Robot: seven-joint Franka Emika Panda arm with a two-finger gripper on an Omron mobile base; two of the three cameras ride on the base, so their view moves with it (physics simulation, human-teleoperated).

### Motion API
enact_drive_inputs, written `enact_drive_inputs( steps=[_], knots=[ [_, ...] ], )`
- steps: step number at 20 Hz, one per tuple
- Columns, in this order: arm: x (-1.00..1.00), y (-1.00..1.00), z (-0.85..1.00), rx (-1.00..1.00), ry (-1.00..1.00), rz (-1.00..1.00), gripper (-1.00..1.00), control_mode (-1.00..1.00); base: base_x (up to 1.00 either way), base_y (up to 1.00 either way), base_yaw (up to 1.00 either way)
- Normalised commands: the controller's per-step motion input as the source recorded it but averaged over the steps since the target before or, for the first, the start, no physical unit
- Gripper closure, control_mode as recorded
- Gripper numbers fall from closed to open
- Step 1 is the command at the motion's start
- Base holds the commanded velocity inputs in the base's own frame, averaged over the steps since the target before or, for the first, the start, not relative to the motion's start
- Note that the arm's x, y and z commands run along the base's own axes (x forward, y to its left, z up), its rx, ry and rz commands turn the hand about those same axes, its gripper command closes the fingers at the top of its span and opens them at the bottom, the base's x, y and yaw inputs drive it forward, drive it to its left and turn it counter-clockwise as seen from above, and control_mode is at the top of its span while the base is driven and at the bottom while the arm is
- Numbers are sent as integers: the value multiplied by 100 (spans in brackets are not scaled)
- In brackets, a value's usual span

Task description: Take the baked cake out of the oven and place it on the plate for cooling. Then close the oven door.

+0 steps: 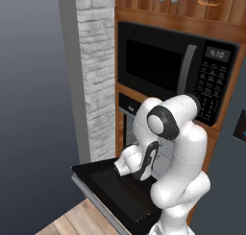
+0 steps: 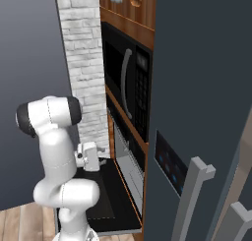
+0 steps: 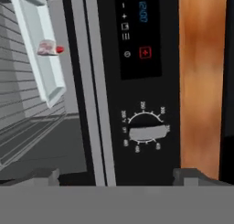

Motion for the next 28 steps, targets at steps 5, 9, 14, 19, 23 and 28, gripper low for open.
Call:
enact_drive_inputs(
  steps=[5, 9, 14, 19, 23, 28],
  knots=[
    [34, -8, -18, 0, 17, 0, -100, -100, 0, 0, 0],
    [12, -17, -38, 0, 14, 0, -100, -100, 0, 0, 0],
    [12, -9, -31, 0, 9, 0, -100, -100, 0, 0, 0],
    [15, -10, -21, 0, 0, 0, -100, -100, 0, 0, 0],
    [22, -14, -25, 0, 0, 0, -100, -100, 0, 0, 0],
    [26, -15, -25, 0, 0, 0, -100, -100, 0, 0, 0]
  ],
)
